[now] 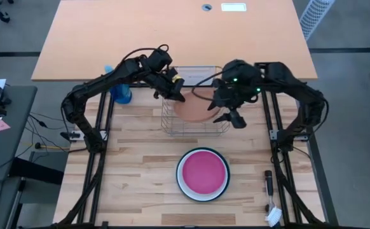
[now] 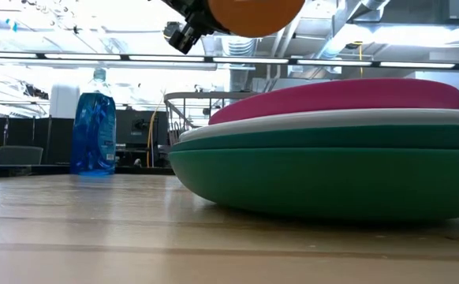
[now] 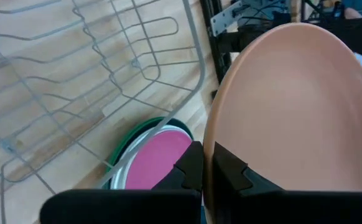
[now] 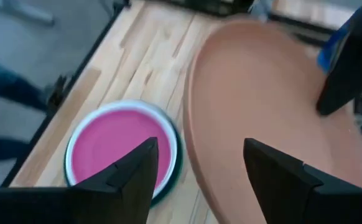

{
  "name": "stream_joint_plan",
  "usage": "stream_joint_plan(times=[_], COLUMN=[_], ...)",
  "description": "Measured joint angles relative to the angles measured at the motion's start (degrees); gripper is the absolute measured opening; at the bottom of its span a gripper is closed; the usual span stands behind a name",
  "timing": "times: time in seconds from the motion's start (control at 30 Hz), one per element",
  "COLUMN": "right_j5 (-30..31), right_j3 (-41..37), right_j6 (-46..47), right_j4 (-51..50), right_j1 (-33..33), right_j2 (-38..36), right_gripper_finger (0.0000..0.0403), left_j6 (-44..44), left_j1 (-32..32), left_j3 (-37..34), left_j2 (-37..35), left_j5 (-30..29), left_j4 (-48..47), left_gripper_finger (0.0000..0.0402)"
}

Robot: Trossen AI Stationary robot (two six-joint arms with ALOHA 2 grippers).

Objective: Sort dishes
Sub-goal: Put the brown plate in the dish rack

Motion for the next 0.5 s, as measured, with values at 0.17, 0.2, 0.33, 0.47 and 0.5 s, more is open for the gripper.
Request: stream_joint_plan(times=[0.17,0.2,0.33,0.47,0.5], right_j5=[0.0,0.0,0.1,0.1,0.1], right_j3=[0.0,0.0,0.0,0.0,0.0], right_j6=[-0.9,-0.9,-0.9,-0.8,-0.9], right_j4=[-3.9,-4.3,-4.4,-3.9,-4.0], right_j1=[-0.1,-0.1,-0.1,-0.1,-0.1], right_j2=[2.4,2.7,3.0,3.0,3.0], right_gripper_finger=[0.0232,0.0226,0.0186,0.0126,0.011], left_j6=[0.2,0.2,0.3,0.2,0.2], left_j1=[-0.3,-0.3,-0.4,-0.4,-0.4], left_j3=[0.0,0.0,0.0,0.0,0.0], left_j2=[0.0,0.0,0.0,0.0,0.0], left_j5=[-1.0,-1.3,-3.1,-3.8,-3.9], left_j4=[-0.1,-0.2,-0.2,-0.2,-0.2], left_gripper_finger=[0.0,0.0,0.0,0.0,0.0])
